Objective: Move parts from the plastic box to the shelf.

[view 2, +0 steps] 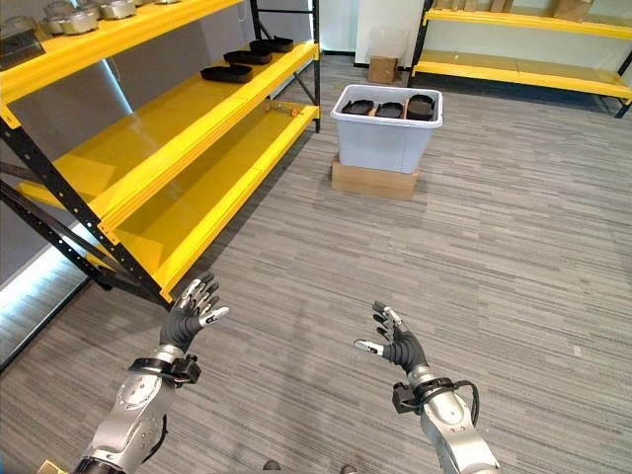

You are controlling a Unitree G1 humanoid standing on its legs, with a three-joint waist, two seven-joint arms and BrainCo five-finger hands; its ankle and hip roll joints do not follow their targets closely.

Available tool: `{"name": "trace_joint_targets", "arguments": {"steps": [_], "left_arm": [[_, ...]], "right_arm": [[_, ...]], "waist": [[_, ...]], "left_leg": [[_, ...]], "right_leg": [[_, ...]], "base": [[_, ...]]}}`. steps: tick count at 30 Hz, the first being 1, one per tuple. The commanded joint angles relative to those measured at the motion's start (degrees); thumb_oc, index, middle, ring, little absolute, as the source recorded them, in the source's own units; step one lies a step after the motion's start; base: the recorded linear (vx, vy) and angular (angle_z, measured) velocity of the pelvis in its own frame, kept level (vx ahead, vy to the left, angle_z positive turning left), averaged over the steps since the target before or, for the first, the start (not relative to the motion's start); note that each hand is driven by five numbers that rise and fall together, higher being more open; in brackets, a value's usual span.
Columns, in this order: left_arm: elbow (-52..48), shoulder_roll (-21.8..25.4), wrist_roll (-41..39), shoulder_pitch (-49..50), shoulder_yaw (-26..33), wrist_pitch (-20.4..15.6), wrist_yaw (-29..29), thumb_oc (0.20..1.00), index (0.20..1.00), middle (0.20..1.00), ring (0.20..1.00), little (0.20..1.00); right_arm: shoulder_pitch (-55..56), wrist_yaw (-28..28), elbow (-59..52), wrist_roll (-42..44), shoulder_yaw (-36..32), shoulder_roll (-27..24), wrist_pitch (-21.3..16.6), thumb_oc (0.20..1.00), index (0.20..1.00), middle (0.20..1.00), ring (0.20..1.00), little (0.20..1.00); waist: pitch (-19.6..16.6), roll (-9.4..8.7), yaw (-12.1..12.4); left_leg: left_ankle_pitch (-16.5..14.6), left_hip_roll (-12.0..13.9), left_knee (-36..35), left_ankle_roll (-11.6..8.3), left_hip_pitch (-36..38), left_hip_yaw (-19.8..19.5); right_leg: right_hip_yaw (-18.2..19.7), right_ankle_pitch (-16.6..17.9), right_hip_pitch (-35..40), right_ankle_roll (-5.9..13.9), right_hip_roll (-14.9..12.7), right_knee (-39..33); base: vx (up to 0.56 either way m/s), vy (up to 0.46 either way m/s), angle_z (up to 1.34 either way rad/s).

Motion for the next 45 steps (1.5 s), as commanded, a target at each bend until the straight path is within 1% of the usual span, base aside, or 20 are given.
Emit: {"name": "trace_joint_targets", "arguments": {"steps": [1, 3, 22, 45], "left_arm": [[-0.3, 0.6, -0.9, -1.8, 1.4, -2.6, 0.8, 1.0, 1.0, 1.0, 1.0, 1.0], [-1.1, 0.7, 0.2, -1.5, 1.8, -2.6, 1.3, 1.0, 1.0, 1.0, 1.0, 1.0], [-1.3, 1.1, 0.0, -1.2, 1.1, -1.9, 0.6, 1.0, 1.0, 1.0, 1.0, 1.0], [-1.5, 1.0, 0.5, -0.5, 1.5, -1.8, 0.5, 1.0, 1.0, 1.0, 1.0, 1.0]], "right_arm": [[-1.7, 0.2, -1.6, 2.0, -0.7, 0.4, -2.6, 1.0, 1.0, 1.0, 1.0, 1.0], [-1.7, 0.2, -1.4, 2.1, -0.6, 0.5, -2.5, 1.0, 1.0, 1.0, 1.0, 1.0], [-1.3, 0.4, -1.6, 2.4, -0.3, 0.6, -2.0, 1.0, 1.0, 1.0, 1.0, 1.0], [-1.1, 0.5, -1.4, 2.3, -0.3, 0.8, -1.7, 1.0, 1.0, 1.0, 1.0, 1.0]], "waist": [[-1.5, -1.92, 0.4], [-1.5, -1.9, 0.4], [-1.5, -1.71, 0.5], [-1.5, -1.95, 0.6]], "left_leg": [[-1.7, 3.6, 0.7, -4.2, 1.4, -2.3], [-1.7, 3.7, 0.7, -4.25, 1.5, -2.3], [-1.9, 3.6, 0.7, -4.17, 1.9, -2.6], [-2.1, 3.4, 0.5, -3.95, 2.2, -2.8]], "right_leg": [[-0.2, 3.9, -1.8, 5.94, -5.3, 0.8], [-0.3, 3.8, -1.8, 5.94, -5.2, 0.8], [-0.3, 3.5, -1.4, 5.81, -5.2, 0.9], [-0.1, 3.6, -1.2, 5.91, -5.4, 0.8]], "base": [[0.0, 0.0, 0.0], [0.0, 0.0, 0.0], [0.0, 0.0, 0.0], [0.0, 0.0, 0.0]]}}
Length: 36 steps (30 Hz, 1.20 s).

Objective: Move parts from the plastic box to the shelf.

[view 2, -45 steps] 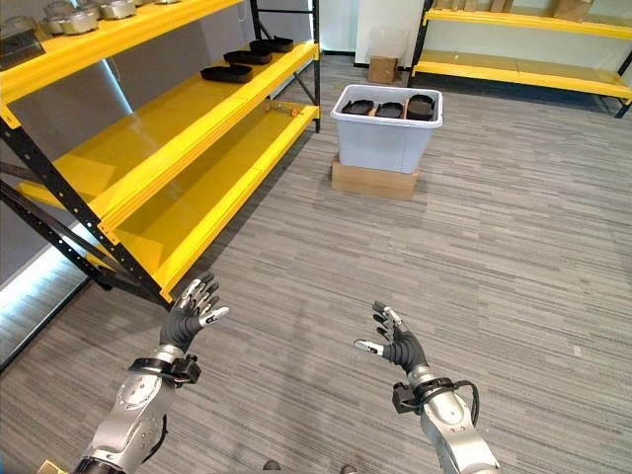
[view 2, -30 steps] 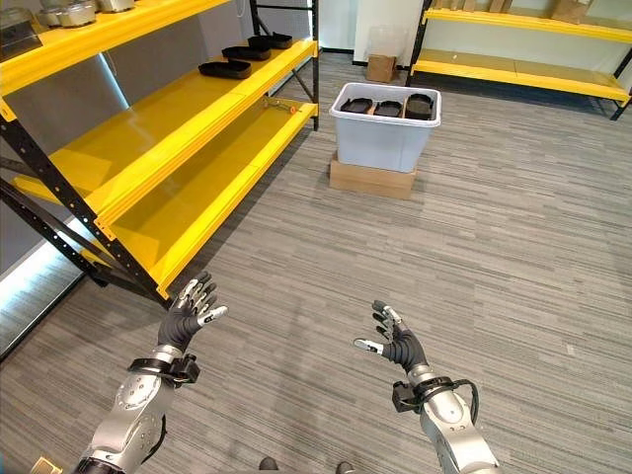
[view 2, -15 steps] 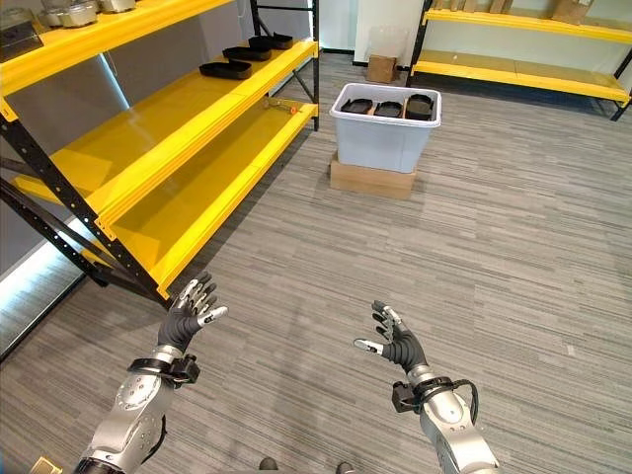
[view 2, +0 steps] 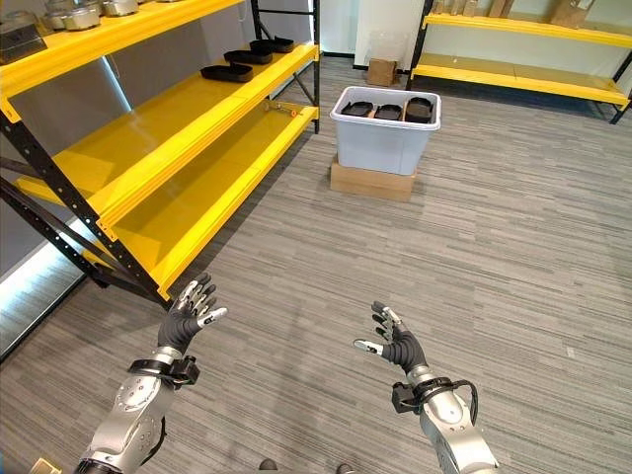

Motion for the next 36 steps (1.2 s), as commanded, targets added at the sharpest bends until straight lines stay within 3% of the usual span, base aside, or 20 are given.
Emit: {"name": "trace_joint_targets", "arguments": {"steps": [1, 6, 9, 14, 18, 20, 21, 24, 26, 28, 29, 31, 32, 33, 34, 35, 36], "left_arm": [[-1.6, 1.1, 0.6, -0.9, 1.2, -1.9, -0.5, 1.0, 1.0, 1.0, 1.0, 1.0], [-1.6, 1.0, 0.5, -1.1, 1.3, -2.1, -0.3, 1.0, 1.0, 1.0, 1.0, 1.0], [-1.7, 1.3, 0.8, -1.3, 1.7, -2.2, -0.2, 1.0, 1.0, 1.0, 1.0, 1.0], [-2.1, 1.6, 1.0, -1.7, 1.6, -2.3, 0.1, 1.0, 1.0, 1.0, 1.0, 1.0], [-2.7, 2.3, 1.2, -2.3, 1.3, -2.1, 0.6, 1.0, 1.0, 1.0, 1.0, 1.0], [-3.3, 2.8, 2.7, -2.8, 1.3, -2.1, 0.8, 1.0, 1.0, 1.0, 1.0, 1.0], [-3.2, 3.4, 3.5, -3.9, 0.6, -2.1, 0.7, 1.0, 1.0, 1.0, 1.0, 1.0], [-3.0, 3.8, 4.1, -4.7, 0.5, -2.0, 1.0, 1.0, 1.0, 1.0, 1.0, 1.0], [-3.3, 3.7, 4.2, -4.3, 0.8, -2.4, 0.3, 1.0, 1.0, 1.0, 1.0, 1.0], [-3.4, 3.5, 3.8, -4.1, 0.7, -2.3, 0.1, 1.0, 1.0, 1.0, 1.0, 1.0], [-3.3, 3.3, 3.5, -3.7, 0.8, -2.2, -0.7, 1.0, 1.0, 1.0, 1.0, 1.0], [-2.9, 3.0, 3.6, -3.9, 0.8, -2.3, -0.7, 1.0, 1.0, 1.0, 1.0, 1.0], [-2.9, 3.0, 3.6, -3.9, 0.8, -2.4, -0.7, 1.0, 1.0, 1.0, 1.0, 1.0], [-2.9, 3.0, 3.6, -4.0, 0.6, -2.5, -0.9, 1.0, 1.0, 1.0, 1.0, 1.0], [-2.7, 2.7, 4.1, -4.2, 0.2, -2.4, -1.0, 1.0, 1.0, 1.0, 1.0, 1.0], [-2.1, 1.8, 3.2, -5.2, -1.8, -3.0, -1.1, 1.0, 1.0, 1.0, 1.0, 1.0], [-2.3, 1.7, 2.4, -5.3, -2.0, -3.1, -1.5, 1.0, 1.0, 1.0, 1.0, 1.0]], "right_arm": [[-1.2, 0.3, -1.3, 1.8, -0.4, 0.8, -2.1, 1.0, 1.0, 1.0, 1.0, 1.0], [-1.4, 0.5, -1.2, 3.1, -0.3, 1.1, -2.0, 1.0, 1.0, 1.0, 1.0, 1.0], [-1.8, -0.6, -2.3, -2.2, -0.8, 0.1, -2.3, 1.0, 1.0, 1.0, 1.0, 1.0], [-2.6, -0.9, -1.8, -3.3, -0.4, 0.5, -2.2, 1.0, 1.0, 1.0, 1.0, 1.0], [-2.9, -0.9, -2.2, -4.0, -0.1, 0.9, -2.0, 1.0, 1.0, 1.0, 1.0, 1.0], [-2.2, -1.1, -2.5, -4.8, -0.2, 1.1, -2.0, 1.0, 1.0, 1.0, 1.0, 1.0], [-1.6, -1.3, -2.4, -3.9, -0.5, 1.7, -2.1, 1.0, 1.0, 1.0, 1.0, 1.0], [-1.6, -1.3, -2.6, -3.8, -0.5, 1.9, -2.3, 1.0, 1.0, 1.0, 1.0, 1.0], [-1.3, -0.8, -3.0, -3.0, -0.9, 1.2, -2.7, 1.0, 1.0, 1.0, 1.0, 1.0], [-1.3, -0.7, -2.8, -2.9, -1.0, 0.9, -2.7, 1.0, 1.0, 1.0, 1.0, 1.0], [-1.2, -0.6, -2.5, -2.6, -1.0, 0.8, -2.9, 1.0, 1.0, 1.0, 1.0, 1.0], [-1.4, -0.5, -2.5, -2.9, -1.0, 0.9, -3.0, 1.0, 1.0, 1.0, 1.0, 1.0], [-1.4, -0.5, -2.5, -2.9, -1.0, 0.9, -2.9, 1.0, 1.0, 1.0, 1.0, 1.0], [-1.3, -0.6, -2.9, -3.0, -1.1, 0.9, -2.9, 1.0, 1.0, 1.0, 1.0, 1.0], [0.0, -0.6, -3.7, -2.8, -1.9, 0.7, -3.0, 1.0, 1.0, 1.0, 1.0, 1.0], [0.3, -0.8, -3.5, -1.3, -2.2, -0.1, -3.4, 1.0, 1.0, 1.0, 1.0, 1.0], [0.7, -0.5, -4.2, -0.7, -2.9, -0.6, -3.4, 1.0, 1.0, 1.0, 1.0, 1.0]], "waist": [[-1.6, -1.59, 0.5], [-1.5, -1.77, 0.7], [-1.2, -1.93, 0.8], [-1.0, -1.75, 1.0], [0.2, -0.95, 0.7], [1.2, -0.86, 0.1], [2.3, -0.43, -0.7], [3.6, 0.61, -1.3], [3.9, 1.05, -2.7], [4.3, 1.16, -3.0], [3.6, 0.39, -3.2], [3.5, 0.6, -3.9], [3.5, 0.36, -4.0], [3.4, 0.61, -4.1], [3.3, 0.2, -4.5], [2.0, 0.49, -5.6], [1.8, 1.18, -5.8]], "left_leg": [[-2.2, 3.4, 0.5, -3.9, 1.6, -2.6], [-2.5, 3.1, 0.9, -3.66, 1.5, -2.6], [-3.6, 2.6, 2.5, -3.05, 0.9, -2.8], [-4.7, 1.4, 3.5, -1.89, 0.1, -3.3], [-5.9, -0.9, 3.9, 0.32, -0.1, -4.8], [-6.0, -2.0, 3.7, 1.29, 0.1, -5.6], [-6.1, -2.6, 3.3, 2.0, 0.8, -6.3], [-6.1, -2.2, 2.8, 2.45, 1.5, -5.9], [-7.3, -3.0, 1.1, 2.06, 4.0, -5.0], [-8.0, -3.1, 0.8, 1.85, 5.1, -4.9], [-8.9, -3.6, 0.4, 0.83, 6.1, -4.5], [-10.5, -2.7, 0.3, -0.31, 8.1, -5.0], [-10.0, -2.8, 0.3, -0.4, 7.9, -4.5], [-11.1, -2.4, 0.3, -0.84, 9.0, -4.9], [-10.9, -2.2, 0.4, -1.69, 10.0, -4.8], [-11.3, -1.2, 2.7, -2.36, 9.9, -5.9], [-10.9, -0.3, 3.3, -2.98, 10.3, -6.0]], "right_leg": [[-0.1, 3.3, -1.8, 5.9, -5.4, 0.9], [0.0, 3.3, -1.8, 6.07, -5.8, 1.2], [0.4, 3.3, -2.1, 6.39, -6.4, 2.0], [0.8, 3.1, -3.3, 7.12, -7.8, 4.4], [1.8, 3.4, -7.4, 8.04, -10.3, 13.9], [3.2, 7.6, -11.5, 8.27, -11.5, 21.3], [4.3, 12.3, -15.0, 8.05, -11.9, 28.0], [3.3, 10.9, -19.0, 7.69, -11.0, 33.2], [-1.1, 7.0, -24.2, 6.97, -7.3, 27.5], [-3.7, 7.3, -23.8, 7.06, -7.6, 23.7], [-6.6, 8.4, -23.6, 7.45, -7.6, 14.6], [-6.9, 9.8, -24.4, 8.86, -6.6, 8.8], [-7.5, 10.7, -24.4, 8.32, -6.8, 8.3], [-7.4, 10.6, -24.2, 9.11, -6.4, 7.8], [-7.3, 10.6, -22.8, 8.01, -6.0, 7.1], [-4.7, 10.9, -22.0, 6.28, -3.8, 7.9], [-5.1, 9.9, -21.7, 5.9, -3.2, 9.1]], "base": [[0.0, 0.0, 0.0], [0.01, 0.007, 0.0], [0.01, 0.015, 0.0], [0.01, 0.097, -0.02], [0.02, 0.218, -0.02], [0.01, 0.225, 0.2], [0.01, 0.196, 0.32], [0.03, 0.166, 0.33], [0.28, 0.094, -0.29], [0.23, -0.038, -0.24], [0.28, -0.102, 0.13], [0.32, -0.108, 0.15], [0.24, -0.064, 0.1], [0.19, -0.126, 0.09], [0.5, -0.251, 0.33], [0.5, -0.287, 0.38], [0.47, -0.234, 0.67]]}}
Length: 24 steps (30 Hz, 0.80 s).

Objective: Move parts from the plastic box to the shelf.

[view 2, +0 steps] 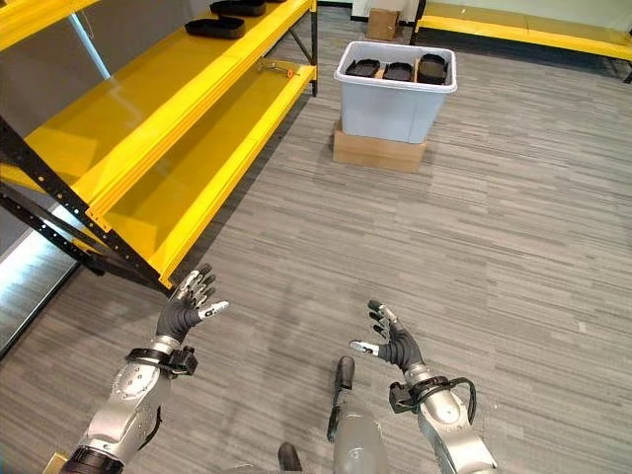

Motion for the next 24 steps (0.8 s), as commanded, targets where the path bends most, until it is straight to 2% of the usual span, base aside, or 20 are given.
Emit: {"name": "trace_joint_targets", "arguments": {"steps": [1, 3, 4, 5, 6, 7, 8, 9, 10, 11, 12, 13, 14, 15, 16, 17, 18, 22, 23, 24], "left_arm": [[-3.0, 0.9, -0.6, -2.8, -1.2, -4.0, -1.3, 1.0, 1.0, 1.0, 1.0, 1.0], [-2.9, 1.0, -0.7, -2.9, -1.2, -4.0, -1.4, 1.0, 1.0, 1.0, 1.0, 1.0], [-2.8, 0.9, -1.7, -2.7, -1.1, -4.0, -1.3, 1.0, 1.0, 1.0, 1.0, 1.0], [-2.8, 0.9, -1.7, -2.7, -1.1, -4.0, -1.3, 1.0, 1.0, 1.0, 1.0, 1.0], [-3.7, 1.2, -2.6, -1.6, -0.3, -3.8, -1.6, 1.0, 1.0, 1.0, 1.0, 1.0], [-3.7, 1.2, -2.6, -1.6, -0.3, -3.8, -1.6, 1.0, 1.0, 1.0, 1.0, 1.0], [-4.2, 1.3, -3.0, -0.9, -0.6, -3.4, -1.8, 1.0, 1.0, 1.0, 1.0, 1.0], [-4.1, 1.4, -3.3, -0.7, -0.7, -3.3, -1.9, 1.0, 1.0, 1.0, 1.0, 1.0], [-4.5, 1.3, -3.7, 0.0, -0.5, -3.1, -2.1, 1.0, 1.0, 1.0, 1.0, 1.0], [-4.5, 1.3, -3.7, 0.3, -0.4, -3.0, -2.0, 1.0, 1.0, 1.0, 1.0, 1.0], [-4.5, 1.4, -3.7, 0.3, -0.4, -3.0, -1.9, 1.0, 1.0, 1.0, 1.0, 1.0], [-4.6, 1.5, -3.7, 0.7, -0.2, -3.0, -2.0, 1.0, 1.0, 1.0, 1.0, 1.0], [-4.3, 1.5, -3.4, 1.5, 0.1, -3.1, -2.0, 1.0, 1.0, 1.0, 1.0, 1.0], [-4.3, 1.6, -3.4, 1.5, 0.2, -3.1, -2.0, 1.0, 1.0, 1.0, 1.0, 1.0], [-4.4, 1.5, -2.5, 1.8, 0.2, -3.4, -1.9, 1.0, 1.0, 1.0, 1.0, 1.0], [-4.4, 1.5, -2.5, 1.8, 0.2, -3.4, -1.9, 1.0, 1.0, 1.0, 1.0, 1.0], [-4.8, 1.7, -1.8, 1.5, 0.2, -3.6, -2.1, 1.0, 1.0, 1.0, 1.0, 1.0], [-4.4, 1.3, -1.8, 0.6, 0.1, -4.0, -2.3, 1.0, 1.0, 1.0, 1.0, 1.0], [-5.3, 1.8, -1.6, 0.7, 0.2, -4.1, -2.0, 1.0, 1.0, 1.0, 1.0, 1.0], [-5.3, 1.8, -1.4, 0.5, 0.0, -4.0, -1.8, 1.0, 1.0, 1.0, 1.0, 1.0]], "right_arm": [[-2.1, 0.4, -2.9, 2.7, -2.9, -1.2, -3.5, 1.0, 1.0, 1.0, 1.0, 1.0], [-2.0, 0.4, -2.6, 3.0, -3.1, -1.6, -3.6, 1.0, 1.0, 1.0, 1.0, 1.0], [-2.4, 0.2, -1.2, 5.1, -3.5, -1.9, -3.6, 1.0, 1.0, 1.0, 1.0, 1.0], [-2.4, 0.2, -1.2, 5.1, -3.5, -1.9, -3.6, 1.0, 1.0, 1.0, 1.0, 1.0], [-2.7, 0.6, -1.7, 5.1, -4.1, -3.3, -3.7, 1.0, 1.0, 1.0, 1.0, 1.0], [-2.7, 0.6, -1.7, 5.1, -4.1, -3.3, -3.7, 1.0, 1.0, 1.0, 1.0, 1.0], [-2.7, 0.1, -1.5, 4.9, -4.5, -4.3, -3.7, 1.0, 1.0, 1.0, 1.0, 1.0], [-2.8, -0.2, -1.6, 4.7, -4.7, -4.4, -3.7, 1.0, 1.0, 1.0, 1.0, 1.0], [-2.3, -0.6, -2.0, 4.6, -5.2, -4.5, -3.7, 1.0, 1.0, 1.0, 1.0, 1.0], [-2.2, -0.9, -1.9, 4.6, -5.4, -4.5, -3.8, 1.0, 1.0, 1.0, 1.0, 1.0], [-2.2, -0.9, -1.9, 4.6, -5.4, -4.5, -3.8, 1.0, 1.0, 1.0, 1.0, 1.0], [-2.2, -1.0, -1.7, 4.6, -5.5, -4.4, -3.7, 1.0, 1.0, 1.0, 1.0, 1.0], [-2.0, -0.7, -1.3, 4.2, -5.5, -4.2, -3.8, 1.0, 1.0, 1.0, 1.0, 1.0], [-2.0, -0.7, -1.3, 4.2, -5.4, -4.2, -3.8, 1.0, 1.0, 1.0, 1.0, 1.0], [-2.4, -0.3, -0.8, 3.8, -4.6, -4.0, -4.0, 1.0, 1.0, 1.0, 1.0, 1.0], [-2.4, -0.3, -0.8, 3.8, -4.6, -4.0, -4.0, 1.0, 1.0, 1.0, 1.0, 1.0], [-2.9, 0.0, -0.7, 3.5, -4.2, -4.0, -4.1, 1.0, 1.0, 1.0, 1.0, 1.0], [-4.0, 0.9, -0.3, 3.6, -2.6, -2.5, -3.5, 1.0, 1.0, 1.0, 1.0, 1.0], [-3.9, 1.7, -1.8, 3.6, -1.7, -1.3, -3.2, 1.0, 1.0, 1.0, 1.0, 1.0], [-4.3, 1.8, -1.6, 3.5, -1.2, -0.8, -3.1, 1.0, 1.0, 1.0, 1.0, 1.0]], "waist": [[-2.0, 1.33, -1.3], [-2.4, 1.7, -1.7], [-2.4, 2.34, -1.5], [-2.5, 2.17, -1.6], [-1.2, 0.18, 0.2], [-1.2, 0.2, 0.1], [0.2, -1.64, 1.9], [0.6, -2.1, 2.2], [1.1, -2.8, 3.0], [1.4, -3.07, 3.6], [1.2, -3.21, 3.6], [1.2, -3.59, 3.9], [0.9, -3.54, 4.6], [0.7, -3.75, 4.6], [0.6, -2.92, 6.3], [0.6, -2.93, 6.3], [0.6, -2.49, 7.0], [-0.8, -1.9, 7.0], [-2.1, -2.15, 7.2], [-2.4, -2.23, 7.3]], "left_leg": [[-0.9, 5.3, 3.9, -4.34, 3.1, -0.5], [0.6, 6.2, 5.4, -5.28, 2.5, -0.7], [6.2, 9.1, 12.6, -7.95, 0.4, -1.4], [6.4, 9.0, 12.6, -7.92, 0.2, -1.5], [13.7, 10.1, 28.6, -9.32, -7.0, -3.2], [13.6, 10.2, 28.7, -9.32, -7.1, -3.3], [14.7, 10.0, 36.5, -8.97, -11.1, -3.4], [13.5, 10.6, 37.2, -8.48, -12.9, -2.4], [10.6, 11.0, 35.7, -7.27, -16.3, -0.4], [8.7, 10.2, 33.7, -6.72, -19.4, -0.3], [9.0, 10.0, 33.6, -6.6, -19.6, -0.3], [7.6, 9.5, 31.6, -6.11, -21.2, -0.5], [6.0, 8.8, 23.3, -5.43, -22.6, -1.5], [6.6, 8.5, 22.5, -5.34, -22.5, -1.4], [12.9, 8.2, 11.0, -6.81, -25.1, -5.9], [13.3, 8.2, 10.4, -6.82, -24.9, -5.9], [16.3, 8.3, 6.0, -7.78, -25.6, -8.7], [14.4, 7.3, 7.8, -6.54, -23.8, -8.0], [11.8, 5.8, 8.7, -4.55, -22.1, -6.0], [10.8, 5.3, 9.0, -3.8, -21.6, -5.5]], "right_leg": [[1.8, -0.7, 0.2, 2.47, 1.8, 2.5], [1.6, -1.9, 0.1, 1.44, 2.4, 3.2], [1.3, -4.7, 2.3, -0.48, 4.5, 3.5], [1.3, -4.5, 2.2, -0.51, 4.3, 3.4], [2.4, -6.1, 6.3, -2.96, 5.3, 1.9], [2.4, -6.1, 6.2, -2.96, 5.3, 1.9], [2.9, -7.3, 8.9, -4.19, 5.2, 0.8], [2.9, -7.6, 10.0, -4.14, 4.9, 0.3], [3.2, -8.1, 12.2, -3.7, 4.2, -0.8], [3.5, -8.5, 13.3, -3.43, 3.9, -1.4], [3.5, -8.4, 13.1, -3.39, 3.7, -1.5], [3.8, -8.4, 13.9, -3.08, 3.4, -1.9], [4.5, -8.8, 15.2, -2.21, 3.1, -3.0], [4.5, -8.6, 15.1, -2.17, 2.9, -3.0], [5.8, -9.2, 17.7, -1.6, 4.1, -4.7], [5.7, -9.0, 17.6, -1.63, 4.1, -4.8], [7.4, -9.7, 19.7, -1.33, 4.8, -5.6], [9.4, -12.3, 22.3, -0.41, 3.2, -3.6], [10.6, -13.6, 22.7, 0.56, 0.8, -0.3], [10.7, -13.7, 22.4, 1.05, 0.1, 1.4]], "base": [[0.28, -0.15, 0.76], [0.25, -0.185, 0.39], [0.25, -0.211, -0.12], [0.49, -0.464, -0.12], [0.22, -0.259, -0.14], [0.36, -0.386, -0.28], [0.18, -0.169, -0.46], [0.32, -0.193, -0.57], [0.27, -0.064, -0.41], [0.21, -0.023, -0.06], [0.14, 0.013, 0.11], [0.24, 0.089, -0.03], [0.24, 0.087, -0.11], [0.4, 0.175, -0.01], [0.23, 0.097, -0.04], [0.41, 0.152, 0.0], [0.28, 0.099, -0.41], [0.39, 0.19, -0.84], [0.53, 0.287, -0.78], [0.42, 0.238, -0.55]]}}
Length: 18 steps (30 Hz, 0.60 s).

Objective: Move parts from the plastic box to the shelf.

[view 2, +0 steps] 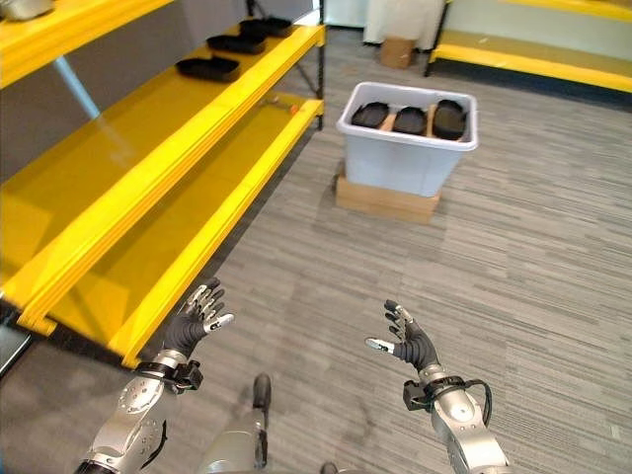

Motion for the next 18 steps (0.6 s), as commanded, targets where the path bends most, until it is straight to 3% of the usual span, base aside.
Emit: {"name": "trace_joint_targets", "arguments": {"steps": [1, 2, 3, 4, 5, 6, 7, 8, 9, 10, 11, 13, 16, 18], "left_arm": [[-5.4, 2.1, 1.2, -0.2, 1.3, -3.2, -0.4, 1.0, 1.0, 1.0, 1.0, 1.0], [-5.4, 2.3, 1.2, -0.3, 1.1, -3.0, -0.1, 1.0, 1.0, 1.0, 1.0, 1.0], [-5.7, 3.3, 2.2, -1.4, 0.7, -2.5, 0.6, 1.0, 1.0, 1.0, 1.0, 1.0], [-5.8, 3.7, 2.5, -1.5, 0.6, -2.5, 0.7, 1.0, 1.0, 1.0, 1.0, 1.0], [-5.8, 3.7, 2.5, -1.5, 0.7, -2.5, 0.7, 1.0, 1.0, 1.0, 1.0, 1.0], [-5.7, 4.6, 3.9, -1.9, 0.7, -2.1, 0.7, 1.0, 1.0, 1.0, 1.0, 1.0], [-5.7, 4.6, 3.9, -1.9, 0.7, -2.1, 0.7, 1.0, 1.0, 1.0, 1.0, 1.0], [-5.7, 4.6, 3.9, -1.8, 0.9, -2.1, 0.6, 1.0, 1.0, 1.0, 1.0, 1.0], [-5.2, 4.6, 3.1, -1.5, 1.4, -2.3, 0.2, 1.0, 1.0, 1.0, 1.0, 1.0], [-5.2, 4.6, 3.0, -1.5, 1.4, -2.3, 0.2, 1.0, 1.0, 1.0, 1.0, 1.0], [-4.6, 4.2, 2.9, -1.2, 1.9, -2.4, 0.1, 1.0, 1.0, 1.0, 1.0, 1.0], [-4.6, 4.1, 2.8, -1.0, 2.0, -2.5, -0.1, 1.0, 1.0, 1.0, 1.0, 1.0], [-4.6, 3.7, 3.2, -0.8, 2.2, -2.7, -0.4, 1.0, 1.0, 1.0, 1.0, 1.0], [-3.5, 2.3, 3.4, -1.3, 1.2, -2.8, -0.9, 1.0, 1.0, 1.0, 1.0, 1.0]], "right_arm": [[-1.7, 1.3, -4.2, 0.9, -0.5, 0.8, -2.1, 1.0, 1.0, 1.0, 1.0, 1.0], [-2.1, 1.3, -3.9, 0.9, 0.1, 1.4, -2.0, 1.0, 1.0, 1.0, 1.0, 1.0], [-2.3, 1.6, -4.2, 1.3, 1.3, 2.6, -1.7, 1.0, 1.0, 1.0, 1.0, 1.0], [-2.3, 1.7, -4.3, 1.2, 1.5, 2.7, -1.6, 1.0, 1.0, 1.0, 1.0, 1.0], [-2.3, 1.7, -4.3, 1.2, 1.5, 2.7, -1.6, 1.0, 1.0, 1.0, 1.0, 1.0], [-2.2, 1.9, -4.9, 1.7, 2.1, 3.3, -1.5, 1.0, 1.0, 1.0, 1.0, 1.0], [-2.2, 1.9, -4.9, 1.7, 2.2, 3.3, -1.4, 1.0, 1.0, 1.0, 1.0, 1.0], [-2.2, 2.0, -5.0, 1.7, 2.2, 3.1, -1.4, 1.0, 1.0, 1.0, 1.0, 1.0], [-2.2, 2.2, -6.0, 2.7, 2.2, 2.9, -1.7, 1.0, 1.0, 1.0, 1.0, 1.0], [-2.2, 2.2, -6.1, 2.7, 2.2, 2.9, -1.7, 1.0, 1.0, 1.0, 1.0, 1.0], [-2.6, 2.3, -6.1, 2.3, 2.4, 2.9, -1.9, 1.0, 1.0, 1.0, 1.0, 1.0], [-2.7, 2.2, -6.1, 2.0, 2.7, 2.8, -1.8, 1.0, 1.0, 1.0, 1.0, 1.0], [-2.5, 2.4, -7.3, 1.5, 2.7, 2.7, -1.7, 1.0, 1.0, 1.0, 1.0, 1.0], [-1.4, 2.8, -7.3, 2.6, 2.3, 2.4, -1.7, 1.0, 1.0, 1.0, 1.0, 1.0]], "waist": [[-0.8, -0.73, 2.3], [-0.9, -0.76, 2.4], [0.0, -0.22, 1.5], [0.6, 0.35, 0.9], [0.6, 0.26, 1.0], [2.0, 2.27, -0.1], [2.0, 2.2, -0.1], [2.0, 2.64, -0.7], [2.4, 2.84, -1.4], [2.4, 2.91, -1.5], [2.4, 2.97, -1.6], [2.4, 3.09, -1.8], [2.2, 1.73, -2.5], [0.6, 1.21, -2.6]], "left_leg": [[-3.8, 1.2, 1.0, -1.82, 2.5, 1.7], [-4.6, 0.8, 1.1, -1.12, 3.1, 2.2], [-7.4, -1.1, 0.7, 1.89, 7.2, 3.8], [-7.7, -1.1, 0.2, 2.42, 8.6, 3.9], [-7.7, -1.2, 0.1, 2.46, 8.6, 4.1], [-8.6, -0.9, -2.5, 3.25, 12.8, 6.1], [-8.6, -1.1, -2.7, 3.23, 12.9, 6.1], [-8.6, -1.1, -3.7, 3.07, 14.0, 6.5], [-10.3, -1.6, -6.3, 1.86, 17.8, 8.0], [-9.6, -1.3, -6.2, 1.93, 17.3, 8.5], [-12.2, -0.6, -6.2, 0.37, 19.5, 9.0], [-12.7, -0.1, -6.1, -0.2, 20.3, 9.3], [-13.4, -0.4, -5.8, -0.96, 21.9, 10.5], [-15.1, -0.3, -4.7, -1.72, 23.3, 10.5]], "right_leg": [[-0.4, 5.5, -7.2, 4.18, -4.9, 6.4], [-0.1, 5.7, -8.0, 4.56, -5.4, 9.1], [1.0, 14.3, -16.0, 6.28, -7.0, 25.9], [0.7, 16.3, -18.3, 6.59, -6.9, 29.8], [0.9, 16.2, -18.5, 6.64, -7.0, 30.2], [-4.0, 16.1, -24.2, 6.41, -8.5, 36.1], [-4.0, 15.9, -24.3, 6.42, -8.6, 36.4], [-4.9, 15.4, -25.9, 6.27, -8.6, 35.4], [-10.4, 13.5, -28.3, 6.6, -10.5, 24.7], [-11.3, 14.6, -28.0, 5.9, -10.3, 23.4], [-14.8, 15.8, -28.3, 7.92, -11.7, 12.5], [-15.4, 17.4, -27.7, 8.57, -11.2, 8.1], [-14.6, 21.7, -27.9, 9.66, -12.0, 3.5], [-15.0, 22.2, -25.3, 8.87, -11.5, 2.4]], "base": [[0.18, 0.112, -0.48], [0.33, 0.28, -0.32], [0.36, 0.326, -0.23], [0.27, 0.277, -0.05], [0.19, 0.223, 0.08], [0.16, 0.171, -0.02], [0.22, 0.19, 0.1], [0.32, -0.009, -0.33], [0.27, -0.017, -0.21], [0.46, -0.146, -0.43], [0.21, -0.12, -0.33], [0.25, -0.134, -0.33], [0.27, -0.183, -0.02], [0.43, -0.234, 0.17]]}}
